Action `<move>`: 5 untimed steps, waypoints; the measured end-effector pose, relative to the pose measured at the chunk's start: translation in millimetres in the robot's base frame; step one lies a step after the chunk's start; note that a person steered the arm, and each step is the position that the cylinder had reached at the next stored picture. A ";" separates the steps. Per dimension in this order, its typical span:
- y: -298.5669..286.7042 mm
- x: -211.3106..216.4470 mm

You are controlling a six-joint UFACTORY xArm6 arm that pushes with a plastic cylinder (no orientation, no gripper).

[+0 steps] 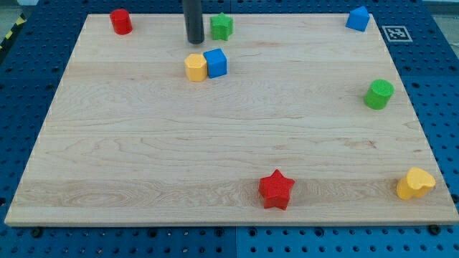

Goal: Slide the green star to the top center

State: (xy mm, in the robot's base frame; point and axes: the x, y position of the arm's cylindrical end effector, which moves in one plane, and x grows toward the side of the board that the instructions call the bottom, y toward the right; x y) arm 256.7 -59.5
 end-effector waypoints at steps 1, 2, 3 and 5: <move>23.4 -10.6; 47.6 -10.6; 61.5 -10.6; 114.0 11.6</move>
